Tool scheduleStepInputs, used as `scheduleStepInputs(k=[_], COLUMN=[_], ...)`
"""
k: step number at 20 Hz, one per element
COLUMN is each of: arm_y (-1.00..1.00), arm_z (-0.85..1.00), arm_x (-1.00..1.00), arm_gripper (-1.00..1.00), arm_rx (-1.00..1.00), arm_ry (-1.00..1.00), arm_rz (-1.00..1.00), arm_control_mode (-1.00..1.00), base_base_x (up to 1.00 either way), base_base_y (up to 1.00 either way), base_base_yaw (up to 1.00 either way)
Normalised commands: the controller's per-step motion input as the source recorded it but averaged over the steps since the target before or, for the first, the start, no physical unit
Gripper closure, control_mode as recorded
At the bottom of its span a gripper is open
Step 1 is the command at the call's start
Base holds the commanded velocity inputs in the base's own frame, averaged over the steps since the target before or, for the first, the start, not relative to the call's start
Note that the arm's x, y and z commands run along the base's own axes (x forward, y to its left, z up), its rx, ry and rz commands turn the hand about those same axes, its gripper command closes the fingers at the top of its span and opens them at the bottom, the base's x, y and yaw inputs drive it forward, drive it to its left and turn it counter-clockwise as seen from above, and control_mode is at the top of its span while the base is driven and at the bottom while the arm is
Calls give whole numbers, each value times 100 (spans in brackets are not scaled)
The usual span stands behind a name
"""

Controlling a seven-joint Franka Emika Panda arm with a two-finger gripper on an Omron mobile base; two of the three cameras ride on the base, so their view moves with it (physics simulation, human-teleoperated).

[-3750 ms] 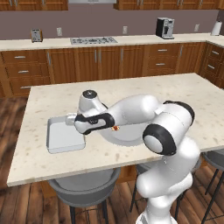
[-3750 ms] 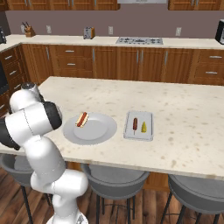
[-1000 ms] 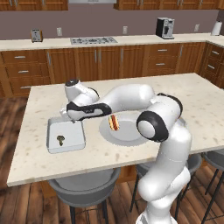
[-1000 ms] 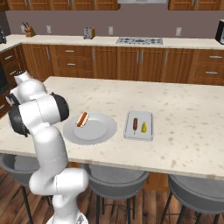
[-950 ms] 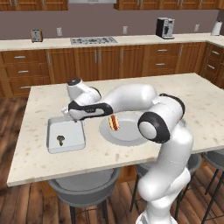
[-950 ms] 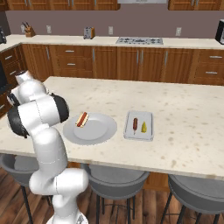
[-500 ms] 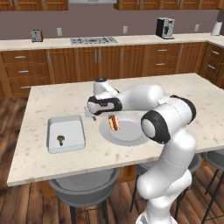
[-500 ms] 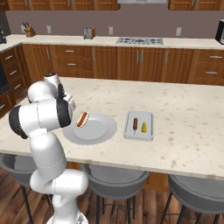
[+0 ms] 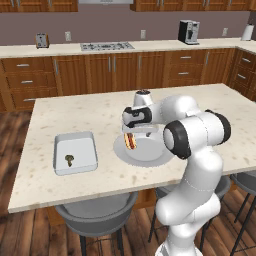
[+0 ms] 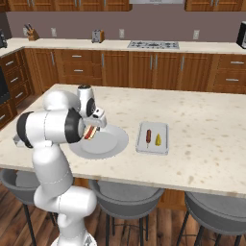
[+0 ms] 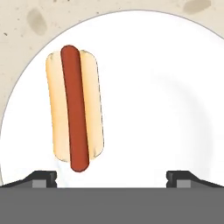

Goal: Place one cooked food and one vegetable from the large plate to each tupperware container.

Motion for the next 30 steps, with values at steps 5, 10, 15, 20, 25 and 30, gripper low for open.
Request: scheduleStepInputs(k=[5, 10, 15, 20, 25, 30], arm_y=[8, 25, 7, 17, 10, -2], arm_z=[-25, 8, -7, -27, -4, -20], arm_x=[27, 7, 16, 14, 1, 0], arm_gripper=[-100, -100, -100, -100, -100, -100], arm_rx=[0, 7, 13, 1, 0, 0], arm_ry=[0, -2, 3, 2, 0, 0], arm_rz=[2, 4, 4, 2, 0, 0], arm_control_mode=[-100, -100, -100, -100, -100, -100], base_base_x=[0, 0, 0, 0, 0, 0], base_base_y=[0, 0, 0, 0, 0, 0], base_base_yaw=[0, 0, 0, 0, 0, 0])
